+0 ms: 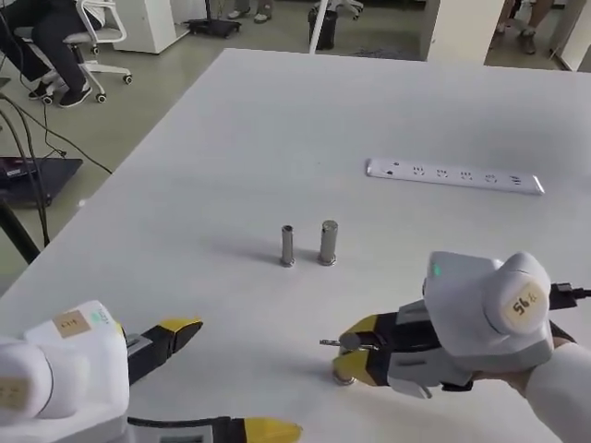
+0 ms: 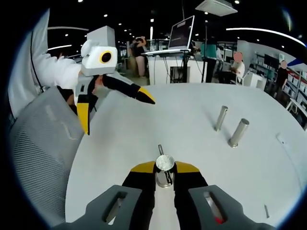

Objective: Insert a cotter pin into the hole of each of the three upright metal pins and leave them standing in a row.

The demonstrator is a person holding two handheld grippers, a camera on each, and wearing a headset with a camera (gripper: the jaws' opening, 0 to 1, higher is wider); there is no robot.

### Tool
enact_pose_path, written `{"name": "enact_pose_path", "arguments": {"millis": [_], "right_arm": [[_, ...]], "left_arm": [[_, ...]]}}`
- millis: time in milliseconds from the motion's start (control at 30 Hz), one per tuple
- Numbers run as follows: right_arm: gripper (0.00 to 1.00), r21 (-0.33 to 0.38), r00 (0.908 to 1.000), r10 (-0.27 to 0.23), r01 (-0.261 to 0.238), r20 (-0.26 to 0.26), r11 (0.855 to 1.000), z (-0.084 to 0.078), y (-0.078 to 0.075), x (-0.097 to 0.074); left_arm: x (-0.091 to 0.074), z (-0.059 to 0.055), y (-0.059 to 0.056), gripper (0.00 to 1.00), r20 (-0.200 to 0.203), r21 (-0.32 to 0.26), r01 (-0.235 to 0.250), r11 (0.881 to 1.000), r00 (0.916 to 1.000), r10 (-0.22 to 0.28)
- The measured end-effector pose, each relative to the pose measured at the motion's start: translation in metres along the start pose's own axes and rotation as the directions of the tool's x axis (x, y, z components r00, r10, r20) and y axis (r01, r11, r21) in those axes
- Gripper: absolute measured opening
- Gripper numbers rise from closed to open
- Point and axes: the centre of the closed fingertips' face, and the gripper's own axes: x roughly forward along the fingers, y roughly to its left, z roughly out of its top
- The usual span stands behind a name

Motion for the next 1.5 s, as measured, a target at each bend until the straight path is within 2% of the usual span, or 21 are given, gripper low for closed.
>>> {"name": "enact_pose_path", "arguments": {"millis": [133, 333, 633, 833, 1067, 1267, 1333, 1367, 1433, 1500], "right_arm": [[0.08, -0.002, 0.9999, -0.003, 0.003, 0.014, 1.0, 0.004, -0.006, -0.003], [0.08, -0.011, 0.9993, -0.028, 0.028, 0.023, 1.0, 0.008, -0.028, -0.005], [0.08, -0.009, 0.9987, -0.05, 0.05, 0.003, 0.999, -0.002, -0.048, -0.005], [0.08, 0.013, 0.9988, -0.039, 0.038, 0.031, 0.999, -0.002, -0.051, -0.004], [0.08, 0.026, 0.9984, -0.045, 0.044, 0.036, 0.999, -0.002, -0.053, -0.004], [0.09, 0.014, 0.9983, -0.048, 0.047, 0.033, 0.999, -0.001, -0.053, -0.004], [0.09, -0.026, 0.9983, -0.054, 0.054, 0.023, 0.998, -0.001, -0.052, -0.005], [0.09, -0.006, 0.9981, -0.05, 0.05, 0.035, 0.999, 0.002, -0.052, -0.006], [0.11, 0.042, 0.9916, -0.057, 0.053, 0.116, 0.998, 0.018, -0.053, -0.009], [0.14, 0.059, 0.9896, -0.056, 0.048, 0.132, 0.997, 0.025, -0.054, -0.014]], "left_arm": [[-0.001, 0.001, 0.001, 0.98, 0.007, -0.004, -0.002, 1.0, 1.0, 0.002], [0.0, 0.001, 0.001, 0.99, -0.001, -0.004, -0.001, 1.0, 1.0, 0.001], [0.002, -0.001, -0.004, 0.99, -0.018, -0.014, 0.013, 1.0, 0.9997, -0.014], [0.004, -0.003, -0.008, 0.99, -0.02, -0.017, 0.02, 1.0, 0.9996, -0.02], [0.006, -0.006, -0.012, 0.99, -0.03, -0.022, 0.03, 0.999, 0.9991, -0.031], [0.005, -0.006, -0.012, 0.99, -0.032, -0.029, 0.032, 0.999, 0.9989, -0.033], [0.005, -0.006, -0.014, 0.99, -0.033, -0.032, 0.037, 0.999, 0.9987, -0.038], [0.005, -0.006, -0.014, 0.99, -0.035, -0.03, 0.04, 0.999, 0.9986, -0.041], [0.006, -0.006, -0.015, 0.99, -0.036, -0.025, 0.041, 0.999, 0.9985, -0.042], [0.006, -0.005, -0.016, 0.99, -0.038, -0.024, 0.045, 0.999, 0.9982, -0.046]]}}
